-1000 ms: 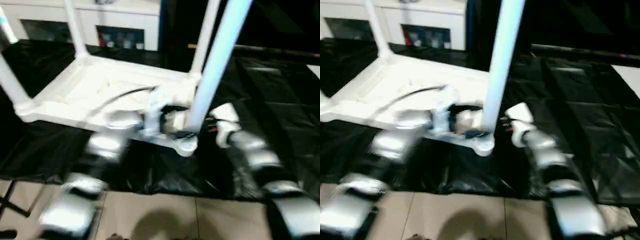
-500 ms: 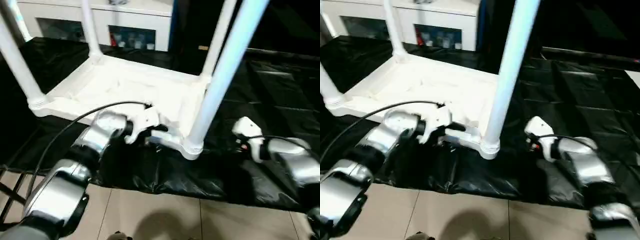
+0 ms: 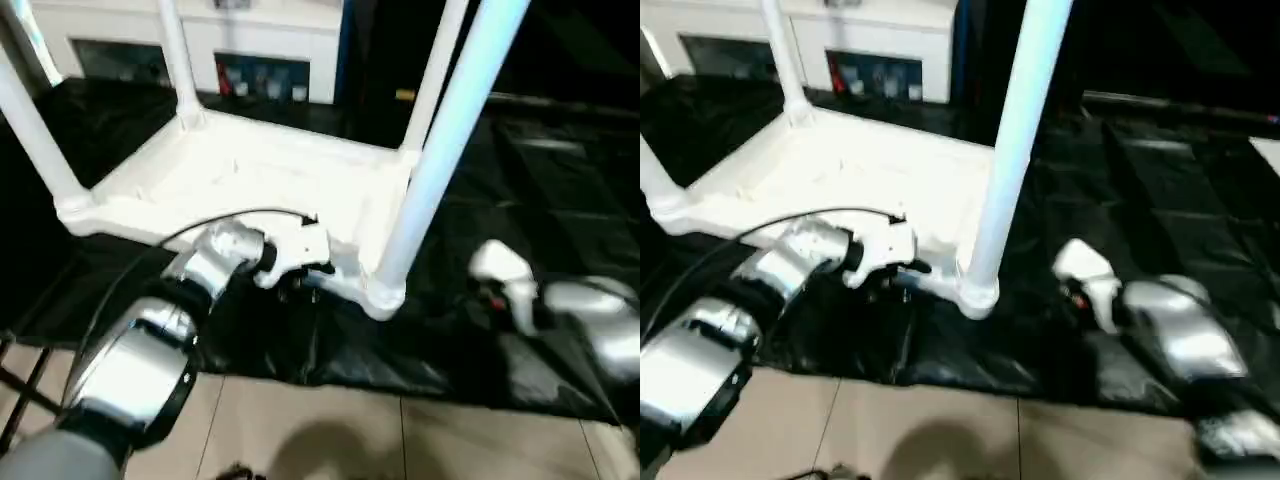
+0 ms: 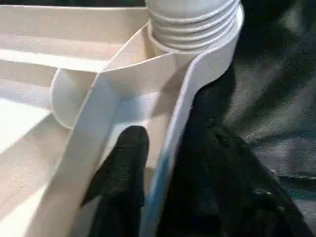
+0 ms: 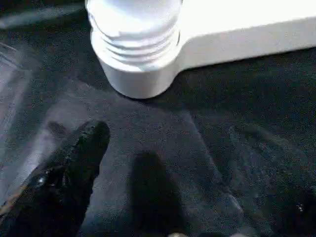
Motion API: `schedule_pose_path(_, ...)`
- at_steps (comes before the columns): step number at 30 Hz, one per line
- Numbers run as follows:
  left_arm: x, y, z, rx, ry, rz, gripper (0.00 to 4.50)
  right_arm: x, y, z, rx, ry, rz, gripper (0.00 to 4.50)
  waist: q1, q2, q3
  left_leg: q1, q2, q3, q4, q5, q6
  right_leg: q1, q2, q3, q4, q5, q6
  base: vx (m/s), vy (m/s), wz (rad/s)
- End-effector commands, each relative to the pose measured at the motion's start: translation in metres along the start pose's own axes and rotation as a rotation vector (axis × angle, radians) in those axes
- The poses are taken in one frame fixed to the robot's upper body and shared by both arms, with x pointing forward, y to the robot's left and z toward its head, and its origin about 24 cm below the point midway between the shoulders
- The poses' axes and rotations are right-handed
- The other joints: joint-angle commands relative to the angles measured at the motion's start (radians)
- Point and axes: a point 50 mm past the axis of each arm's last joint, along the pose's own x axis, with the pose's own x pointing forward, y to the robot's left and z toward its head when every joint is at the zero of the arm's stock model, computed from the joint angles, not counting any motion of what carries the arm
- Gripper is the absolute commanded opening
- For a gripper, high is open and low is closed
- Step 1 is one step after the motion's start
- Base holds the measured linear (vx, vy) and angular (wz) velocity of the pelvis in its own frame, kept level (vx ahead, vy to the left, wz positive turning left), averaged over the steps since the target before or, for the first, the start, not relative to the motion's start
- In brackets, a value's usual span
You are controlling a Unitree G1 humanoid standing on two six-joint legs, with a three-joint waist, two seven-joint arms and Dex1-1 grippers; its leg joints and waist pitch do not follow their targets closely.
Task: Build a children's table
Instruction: Rotate leg to tighten
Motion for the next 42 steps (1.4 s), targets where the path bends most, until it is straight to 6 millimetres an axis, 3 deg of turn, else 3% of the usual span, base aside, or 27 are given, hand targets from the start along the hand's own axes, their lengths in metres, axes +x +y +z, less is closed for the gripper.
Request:
schedule_pose_path(1,0.0,0.005,0.005,0.053,0.034,0.022,1.77,0.003,-0.006,-0.009,0.004,0.037,-0.031,4.5,-0.001,0.002,-0.077,0.014,0.057,-0.029,-0.06,-0.168,0.055,0.058,-0.097,0.049,-0.079,-0.172,-0.247,0.0,0.0,0.0)
schedule_pose_path(6,0.002,0.007,0.004,0.073,0.064,0.046,1.46,0.011,-0.01,-0.026,0.043,0.087,-0.086,4.5,0.001,0.008,-0.078,0.014,0.06,-0.028,-0.059,-0.135,0.076,0.06,-0.096,0.05,-0.071,-0.112,-0.262,0.0,0.0,0.0)
schedule_pose_path(8,0.003,0.006,0.004,0.086,0.087,0.024,1.24,0.013,-0.006,-0.044,0.064,0.127,-0.119,4.5,0.0,0.007,-0.076,0.013,0.06,-0.028,-0.06,-0.148,0.075,0.059,-0.098,0.049,-0.073,-0.125,-0.263,0.0,0.0,0.0)
schedule_pose_path(12,0.004,0.003,0.003,0.086,0.107,-0.028,0.95,0.011,-0.002,-0.061,0.069,0.15,-0.146,4.5,-0.004,0.012,-0.06,0.028,0.06,-0.029,-0.069,-0.259,0.053,0.053,-0.099,0.045,-0.1,-0.318,-0.23,0.0,0.0,0.0)
schedule_pose_path(13,0.004,0.003,0.003,0.083,0.107,-0.038,0.95,0.011,-0.002,-0.061,0.068,0.147,-0.148,4.5,-0.01,0.012,-0.054,0.043,0.057,-0.033,-0.071,-0.333,0.033,0.047,-0.099,0.04,-0.116,-0.463,-0.196,0.0,0.0,0.0)
schedule_pose_path(15,0.002,0.0,0.004,0.018,0.096,-0.131,0.73,0.012,0.001,-0.065,0.085,0.099,-0.161,4.5,-0.006,0.014,-0.059,0.05,0.059,-0.035,-0.072,-0.342,0.026,0.045,-0.105,0.045,-0.121,-0.49,-0.188,0.0,0.0,0.0)
schedule_pose_path(16,0.002,0.0,0.004,-0.001,0.089,-0.162,0.63,0.013,0.001,-0.064,0.094,0.067,-0.16,4.5,-0.008,0.013,-0.058,0.042,0.061,-0.036,-0.077,-0.331,0.028,0.05,-0.102,0.045,-0.117,-0.461,-0.195,0.0,0.0,0.0)
schedule_pose_path(18,0.001,0.0,0.008,-0.039,0.071,-0.192,0.54,0.012,-0.003,-0.055,0.108,-0.011,-0.168,4.5,-0.006,0.017,-0.059,0.041,0.062,-0.035,-0.078,-0.33,0.032,0.051,-0.102,0.045,-0.114,-0.439,-0.206,0.0,0.0,0.0)
schedule_pose_path(20,0.001,0.001,0.009,-0.039,0.067,-0.197,0.42,0.009,-0.006,-0.051,0.109,-0.035,-0.175,4.5,-0.005,0.015,-0.062,0.036,0.062,-0.032,-0.077,-0.317,0.043,0.054,-0.101,0.046,-0.107,-0.387,-0.231,0.0,0.0,0.0)
schedule_pose_path(21,0.001,0.0,0.009,-0.035,0.068,-0.2,0.42,-0.004,-0.016,-0.039,0.074,-0.101,-0.184,4.5,-0.004,0.015,-0.064,0.035,0.062,-0.032,-0.075,-0.307,0.05,0.055,-0.103,0.046,-0.104,-0.374,-0.237,0.0,0.0,0.0)
schedule_pose_path(22,0.002,0.0,0.008,-0.03,0.075,-0.199,0.19,-0.026,-0.027,-0.014,0.007,-0.196,-0.16,4.5,0.001,0.011,-0.067,0.033,0.059,-0.029,-0.071,-0.28,0.066,0.06,-0.1,0.046,-0.102,-0.344,-0.24,0.0,0.0,0.0)
schedule_pose_path(24,0.002,-0.001,0.007,-0.026,0.082,-0.198,0.13,-0.048,-0.031,0.012,-0.072,-0.275,-0.116,4.5,0.009,0.005,-0.068,0.03,0.059,-0.027,-0.071,-0.243,0.104,0.066,-0.092,0.049,-0.096,-0.273,-0.235,0.0,0.0,0.0)
schedule_pose_path(25,0.002,-0.002,0.005,-0.019,0.094,-0.198,0.08,-0.056,-0.031,0.029,-0.102,-0.312,-0.114,4.5,0.012,0.002,-0.069,0.02,0.059,-0.029,-0.069,-0.183,0.151,0.07,-0.093,0.049,-0.086,-0.201,-0.231,0.0,0.0,0.0)
schedule_pose_path(27,0.002,-0.003,0.003,-0.016,0.106,-0.202,0.03,-0.061,-0.03,0.041,-0.121,-0.339,-0.111,4.5,0.009,0.007,-0.069,0.014,0.058,-0.03,-0.069,-0.169,0.158,0.067,-0.096,0.045,-0.087,-0.238,-0.21,0.0,0.0,0.0)
schedule_pose_path(28,0.002,-0.005,0.0,-0.009,0.125,-0.214,0.03,-0.066,-0.027,0.062,-0.158,-0.374,-0.102,4.5,0.009,0.007,-0.066,0.017,0.056,-0.029,-0.069,-0.18,0.155,0.064,-0.095,0.045,-0.094,-0.271,-0.198,0.0,0.0,0.0)
schedule_pose_path(29,0.002,-0.005,-0.001,-0.008,0.126,-0.219,0.03,-0.067,-0.026,0.067,-0.166,-0.376,-0.098,4.5,0.008,0.007,-0.066,0.018,0.054,-0.029,-0.069,-0.193,0.137,0.063,-0.095,0.045,-0.099,-0.329,-0.178,0.0,0.0,0.0)
schedule_pose_path(30,0.002,-0.006,-0.001,-0.006,0.123,-0.228,0.03,-0.066,-0.025,0.072,-0.178,-0.374,-0.091,4.5,0.006,-0.001,-0.066,0.017,0.052,-0.029,-0.07,-0.193,0.129,0.063,-0.094,0.043,-0.102,-0.356,-0.166,0.0,0.0,0.0)
schedule_pose_path(31,0.002,-0.006,-0.001,-0.006,0.123,-0.228,0.03,-0.066,-0.025,0.072,-0.178,-0.374,-0.091,4.5,0.009,0.003,-0.067,0.026,0.054,-0.029,-0.072,-0.202,0.108,0.054,-0.095,0.044,-0.107,-0.4,-0.158,0.0,0.0,0.0)
schedule_pose_path(32,0.001,-0.008,-0.002,0.003,0.118,-0.24,0.03,-0.064,-0.023,0.076,-0.186,-0.369,-0.083,4.5,0.009,0.0,-0.067,0.027,0.055,-0.028,-0.072,-0.204,0.104,0.052,-0.095,0.044,-0.109,-0.4,-0.164,0.0,0.0,0.0)
schedule_pose_path(36,-0.001,-0.01,-0.002,0.029,0.096,-0.275,0.03,-0.054,-0.017,0.079,-0.192,-0.353,-0.048,4.5,0.007,-0.001,-0.07,0.019,0.059,-0.031,-0.076,-0.182,0.098,0.057,-0.096,0.046,-0.097,-0.32,-0.188,0.0,0.0,0.0)
schedule_pose_path(38,-0.005,-0.011,-0.003,0.073,0.1,-0.293,0.03,-0.052,-0.009,0.08,-0.172,-0.337,-0.024,4.5,0.009,0.0,-0.076,0.014,0.061,-0.03,-0.073,-0.131,0.114,0.061,-0.096,0.049,-0.083,-0.197,-0.211,0.0,0.0,0.0)
schedule_pose_path(42,-0.007,-0.013,-0.004,0.099,0.105,-0.316,0.03,-0.051,-0.003,0.078,-0.154,-0.314,-0.01,4.5,0.011,0.0,-0.084,0.007,0.062,-0.03,-0.067,-0.078,0.138,0.065,-0.1,0.049,-0.066,-0.07,-0.232,0.0,0.0,0.0)
